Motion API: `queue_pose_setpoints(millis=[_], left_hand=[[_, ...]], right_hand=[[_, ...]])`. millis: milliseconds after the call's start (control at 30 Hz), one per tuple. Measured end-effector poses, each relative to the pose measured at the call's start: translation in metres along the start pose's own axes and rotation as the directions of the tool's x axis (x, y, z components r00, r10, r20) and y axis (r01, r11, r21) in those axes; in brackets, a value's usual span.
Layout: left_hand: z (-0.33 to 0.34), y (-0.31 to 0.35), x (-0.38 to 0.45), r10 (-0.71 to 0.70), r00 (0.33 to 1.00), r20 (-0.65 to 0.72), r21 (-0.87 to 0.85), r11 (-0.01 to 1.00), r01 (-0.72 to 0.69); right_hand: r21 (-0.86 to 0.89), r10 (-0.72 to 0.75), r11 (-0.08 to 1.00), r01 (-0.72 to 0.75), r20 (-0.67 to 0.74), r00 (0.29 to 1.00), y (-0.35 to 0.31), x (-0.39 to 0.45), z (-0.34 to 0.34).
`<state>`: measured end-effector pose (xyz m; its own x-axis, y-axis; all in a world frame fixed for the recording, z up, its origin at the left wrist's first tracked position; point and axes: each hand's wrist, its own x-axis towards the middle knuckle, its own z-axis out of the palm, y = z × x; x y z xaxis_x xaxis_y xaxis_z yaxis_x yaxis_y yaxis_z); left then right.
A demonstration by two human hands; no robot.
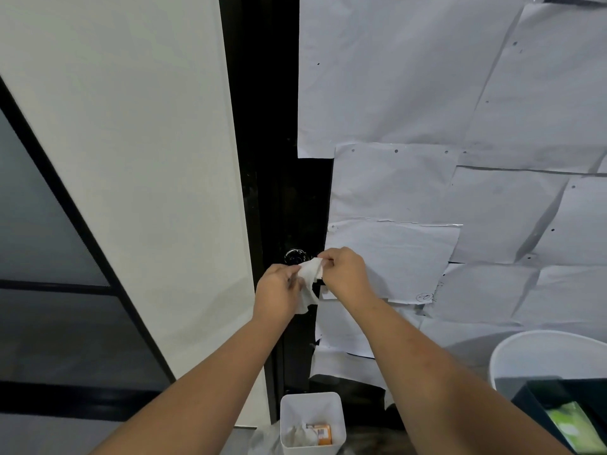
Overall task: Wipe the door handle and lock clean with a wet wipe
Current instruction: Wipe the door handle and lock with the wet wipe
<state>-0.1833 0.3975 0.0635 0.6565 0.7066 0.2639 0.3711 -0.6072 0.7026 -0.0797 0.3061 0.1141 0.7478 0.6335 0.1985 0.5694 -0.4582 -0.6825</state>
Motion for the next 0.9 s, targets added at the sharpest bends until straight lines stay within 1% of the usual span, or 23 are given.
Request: queue_pose_setpoints(millis=[67,100,133,200,267,333,433,500,600,767,900], left_hand=[[0.001,0.002,0.005,-0.015,1.0,0.002,-0.001,1.0,0.015],[0.002,0.003,0.008,-0.037,0.999,0.01,0.001,0.999,0.037],[0.004,0.004,0.01,-0.067,0.998,0.015,0.0,0.998,0.067],[0.006,0.01,0.015,-0.152,0.988,0.026,0.001,0.988,0.152],[0.008,0.012,0.021,-0.216,0.976,-0.004,-0.01,0.976,0.216],[0.009,0.013,0.028,-0.273,0.961,-0.047,0.003,0.962,0.273],[0.008,0.018,0.036,-0.337,0.941,-0.024,0.002,0.942,0.337],[0.008,0.02,0.04,-0.347,0.938,-0.016,0.007,0.938,0.348],[0.005,0.02,0.041,-0.336,0.942,-0.008,0.023,0.942,0.336],[-0.001,0.014,0.037,-0.262,0.965,0.027,0.09,0.962,0.259],[-0.017,0.002,0.035,-0.25,0.963,0.105,0.091,0.966,0.241]], right_hand=[[-0.087,-0.02,0.996,0.022,0.031,0.999,0.006,0.001,-0.001],[-0.171,-0.021,0.985,0.032,0.069,0.997,0.009,-0.001,-0.002],[-0.277,-0.025,0.959,0.055,0.113,0.993,0.012,-0.003,-0.001],[-0.476,-0.057,0.868,0.138,0.18,0.982,0.018,-0.011,0.0],[-0.55,-0.137,0.807,0.217,0.184,0.973,0.023,-0.018,0.002],[-0.552,-0.183,0.796,0.248,0.172,0.968,0.025,-0.021,0.004],[-0.54,-0.199,0.8,0.26,0.17,0.965,0.029,-0.021,0.004],[-0.537,-0.206,0.802,0.262,0.163,0.965,0.031,-0.021,0.003],[-0.535,-0.22,0.803,0.264,0.145,0.965,0.033,-0.022,0.005],[-0.533,-0.221,0.804,0.263,0.143,0.965,0.032,-0.023,0.005],[-0.532,-0.164,0.817,0.224,0.159,0.974,0.027,-0.014,0.004]])
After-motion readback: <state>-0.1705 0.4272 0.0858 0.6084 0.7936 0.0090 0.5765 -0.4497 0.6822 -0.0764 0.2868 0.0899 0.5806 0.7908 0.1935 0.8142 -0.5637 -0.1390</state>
